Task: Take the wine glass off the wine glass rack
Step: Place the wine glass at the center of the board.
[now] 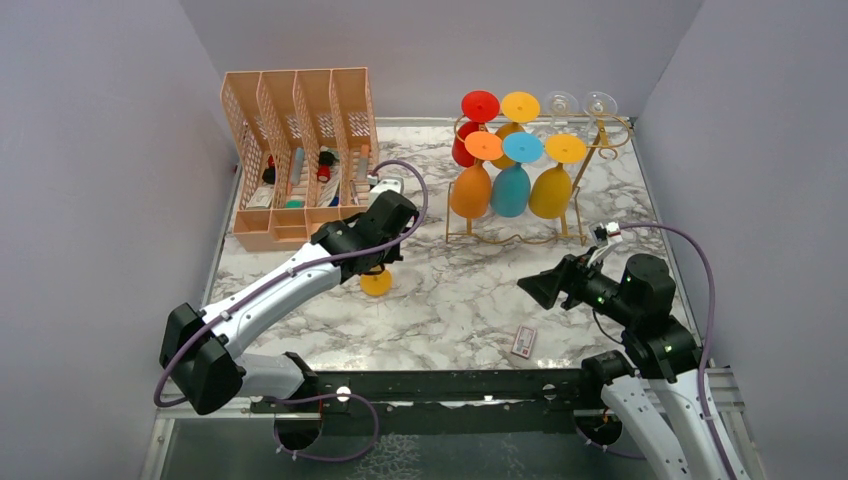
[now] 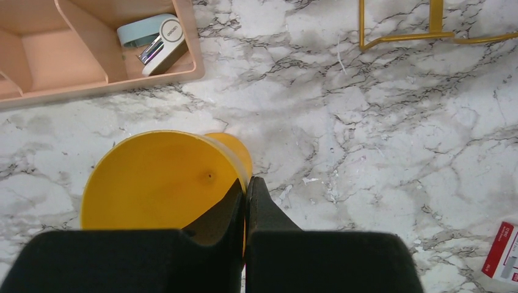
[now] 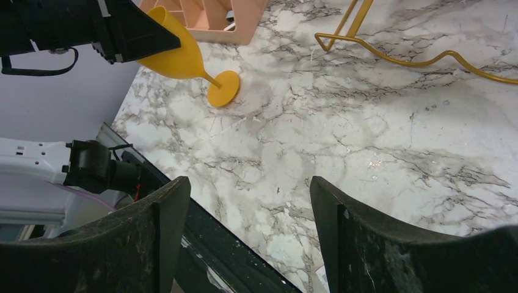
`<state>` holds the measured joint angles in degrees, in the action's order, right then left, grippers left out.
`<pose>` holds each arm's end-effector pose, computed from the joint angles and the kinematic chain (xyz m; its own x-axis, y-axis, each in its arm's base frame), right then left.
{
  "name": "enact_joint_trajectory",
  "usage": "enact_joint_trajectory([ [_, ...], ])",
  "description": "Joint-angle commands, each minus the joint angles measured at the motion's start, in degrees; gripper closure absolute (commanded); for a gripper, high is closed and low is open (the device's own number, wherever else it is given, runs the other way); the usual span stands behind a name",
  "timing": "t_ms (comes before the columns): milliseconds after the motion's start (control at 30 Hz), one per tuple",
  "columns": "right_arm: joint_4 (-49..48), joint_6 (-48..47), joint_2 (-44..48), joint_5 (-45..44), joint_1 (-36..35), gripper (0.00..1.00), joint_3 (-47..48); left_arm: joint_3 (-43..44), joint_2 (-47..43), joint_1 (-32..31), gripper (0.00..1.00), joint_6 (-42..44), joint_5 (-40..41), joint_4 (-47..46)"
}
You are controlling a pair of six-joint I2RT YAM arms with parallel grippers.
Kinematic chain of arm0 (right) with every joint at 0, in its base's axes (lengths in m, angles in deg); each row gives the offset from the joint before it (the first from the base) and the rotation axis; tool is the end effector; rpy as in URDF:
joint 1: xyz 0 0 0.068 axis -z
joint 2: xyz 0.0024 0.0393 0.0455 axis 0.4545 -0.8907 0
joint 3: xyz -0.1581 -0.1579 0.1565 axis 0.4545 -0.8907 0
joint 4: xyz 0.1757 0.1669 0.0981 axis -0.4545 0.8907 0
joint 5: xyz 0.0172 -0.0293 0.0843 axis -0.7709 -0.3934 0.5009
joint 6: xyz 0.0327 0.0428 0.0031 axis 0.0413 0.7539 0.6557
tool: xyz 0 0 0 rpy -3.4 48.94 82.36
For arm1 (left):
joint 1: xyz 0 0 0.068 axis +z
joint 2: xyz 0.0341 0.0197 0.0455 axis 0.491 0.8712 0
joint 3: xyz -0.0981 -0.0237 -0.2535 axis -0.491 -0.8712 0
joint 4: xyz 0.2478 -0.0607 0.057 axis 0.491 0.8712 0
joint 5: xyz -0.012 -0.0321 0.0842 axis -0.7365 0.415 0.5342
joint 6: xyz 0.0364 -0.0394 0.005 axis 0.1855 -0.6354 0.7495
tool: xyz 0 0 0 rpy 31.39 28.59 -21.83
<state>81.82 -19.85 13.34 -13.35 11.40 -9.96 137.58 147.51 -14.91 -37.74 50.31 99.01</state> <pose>0.0951 0.0437 0.2948 -0.5608 0.2419 -0.7918 -0.4624 0.7018 0.5419 0.1991 -0.1752 0.2975 -0.7190 0.0531 -0.6930 0.1259 0.9905 -0.0547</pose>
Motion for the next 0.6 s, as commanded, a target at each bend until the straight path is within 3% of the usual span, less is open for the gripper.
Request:
enact_joint_trajectory([
  [0,0.82,0.41,0.05,-1.13,0.08,0.25,-0.16,-1.0,-0.21,1.3,1.0,-0.78,2.8,0.41],
  [200,0.64,0.58,0.14,-1.0,0.08,0.25,-0.37,-2.02,0.25,5.24,1.0,-1.09,-0.29,-1.32],
  [567,0.33,0.72,-0.04,-0.5,0.08,0.25,-0.73,-3.83,-0.97,5.88,1.0,-1.94,-0.64,-3.72],
])
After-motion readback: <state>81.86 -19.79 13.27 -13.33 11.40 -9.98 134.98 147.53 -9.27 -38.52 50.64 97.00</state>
